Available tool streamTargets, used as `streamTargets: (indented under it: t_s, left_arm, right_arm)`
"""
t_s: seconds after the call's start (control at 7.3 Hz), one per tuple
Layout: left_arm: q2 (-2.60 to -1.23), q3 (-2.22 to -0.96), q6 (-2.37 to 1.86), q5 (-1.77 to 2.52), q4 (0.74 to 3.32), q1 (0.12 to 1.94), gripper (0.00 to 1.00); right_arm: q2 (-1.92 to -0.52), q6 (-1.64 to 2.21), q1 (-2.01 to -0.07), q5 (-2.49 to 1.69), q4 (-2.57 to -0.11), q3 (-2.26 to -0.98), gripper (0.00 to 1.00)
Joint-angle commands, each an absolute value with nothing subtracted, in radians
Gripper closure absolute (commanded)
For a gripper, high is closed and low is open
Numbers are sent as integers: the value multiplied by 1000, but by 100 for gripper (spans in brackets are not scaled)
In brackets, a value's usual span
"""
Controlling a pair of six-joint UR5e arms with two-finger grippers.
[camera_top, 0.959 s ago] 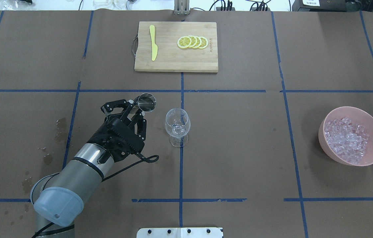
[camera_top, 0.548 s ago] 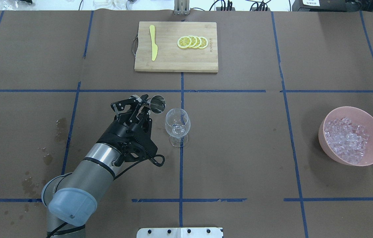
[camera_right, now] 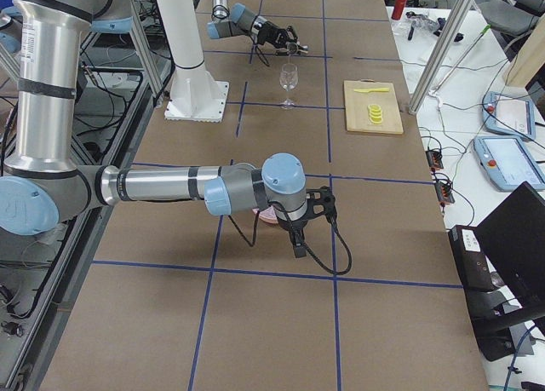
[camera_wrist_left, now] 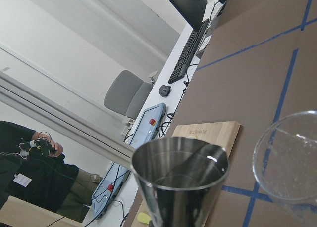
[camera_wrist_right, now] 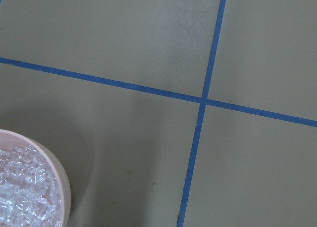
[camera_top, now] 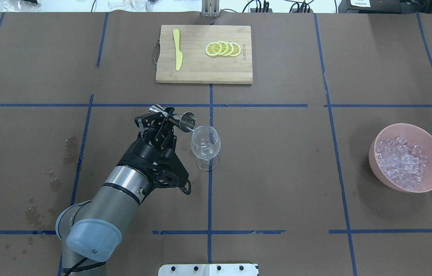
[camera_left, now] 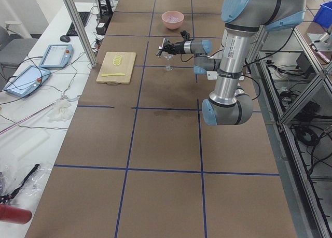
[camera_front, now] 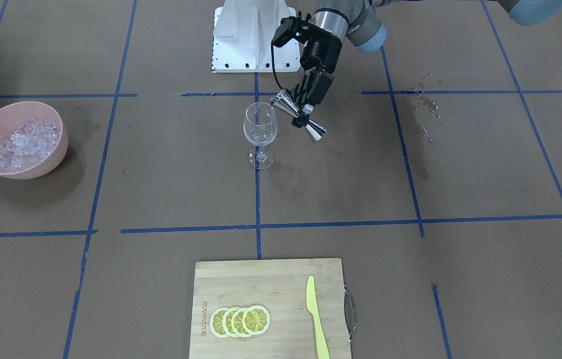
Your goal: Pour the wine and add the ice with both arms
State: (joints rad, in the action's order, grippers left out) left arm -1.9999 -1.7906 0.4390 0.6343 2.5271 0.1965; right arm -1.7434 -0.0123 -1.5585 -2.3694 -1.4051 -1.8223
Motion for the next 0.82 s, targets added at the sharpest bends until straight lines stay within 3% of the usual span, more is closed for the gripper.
streamTargets:
  t_s: [0.0, 0.68]
  left_arm:
    - [-2026, -1772, 555, 612, 2526, 189, 100]
    - [-2042, -1775, 802, 581, 2528, 189, 100]
  right_arm:
    - [-1747, -12, -1559, -2370, -1405, -1821, 0]
    - [-1753, -12, -1560, -2368, -1405, -1819, 0]
